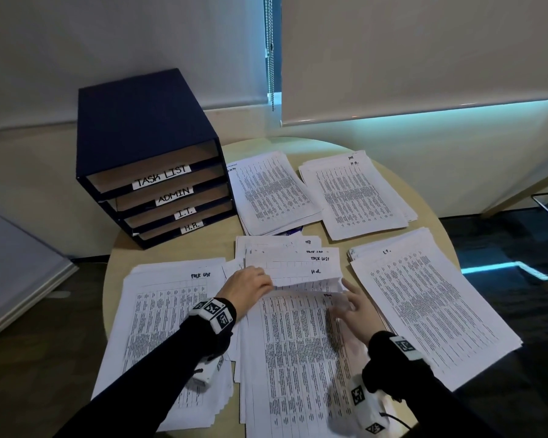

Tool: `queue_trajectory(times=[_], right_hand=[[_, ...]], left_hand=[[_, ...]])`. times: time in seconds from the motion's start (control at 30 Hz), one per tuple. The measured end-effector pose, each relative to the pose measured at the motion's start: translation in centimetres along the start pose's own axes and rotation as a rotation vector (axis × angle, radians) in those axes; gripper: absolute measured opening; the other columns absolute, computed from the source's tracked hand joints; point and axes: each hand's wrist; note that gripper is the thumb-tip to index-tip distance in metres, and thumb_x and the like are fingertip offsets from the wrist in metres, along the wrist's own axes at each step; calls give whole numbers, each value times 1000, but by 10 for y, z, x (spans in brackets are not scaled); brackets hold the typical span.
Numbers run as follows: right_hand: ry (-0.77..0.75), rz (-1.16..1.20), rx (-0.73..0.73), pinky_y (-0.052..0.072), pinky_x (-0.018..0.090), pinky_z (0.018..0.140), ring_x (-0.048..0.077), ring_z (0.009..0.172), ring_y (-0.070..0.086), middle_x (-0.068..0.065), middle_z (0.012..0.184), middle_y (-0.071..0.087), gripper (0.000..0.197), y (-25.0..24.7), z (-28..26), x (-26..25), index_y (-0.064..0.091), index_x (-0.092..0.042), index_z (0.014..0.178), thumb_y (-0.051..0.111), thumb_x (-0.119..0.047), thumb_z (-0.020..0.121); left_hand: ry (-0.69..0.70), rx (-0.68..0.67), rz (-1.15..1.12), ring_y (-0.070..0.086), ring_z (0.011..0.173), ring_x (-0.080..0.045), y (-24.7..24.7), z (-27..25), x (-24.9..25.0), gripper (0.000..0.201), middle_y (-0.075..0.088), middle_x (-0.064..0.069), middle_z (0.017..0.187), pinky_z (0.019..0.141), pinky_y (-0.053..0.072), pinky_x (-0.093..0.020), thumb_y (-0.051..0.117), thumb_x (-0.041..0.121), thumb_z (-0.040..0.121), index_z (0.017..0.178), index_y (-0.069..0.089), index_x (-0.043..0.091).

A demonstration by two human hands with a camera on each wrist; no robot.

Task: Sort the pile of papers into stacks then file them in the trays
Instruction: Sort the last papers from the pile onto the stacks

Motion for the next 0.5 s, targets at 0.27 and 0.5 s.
queue_trajectory(times=[0.27,0.5], right_hand=[[18,27,8,44,34,89,14,94,57,-2,102,63,12,1,0,-8,68,-13,93,71,-13,82],[5,116,55,36,30,64,16,63,49,1,62,56,22,-4,-4,-14,54,-9,63,70,1,75]], left_hand=[[-330,-187,-324,64,82,-16,-7,8,4,28,65,2,89,77,57,-37,60,45,90,83,65,19],[-479,-229,-236,57,107,-24,-5,38,-5,21,60,-6,114,93,46,-33,49,20,95,107,64,10]])
Point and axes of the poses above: each hand's wrist, its own z-axis towards the middle knuckle, its own y-axis out of the palm, x = y × z
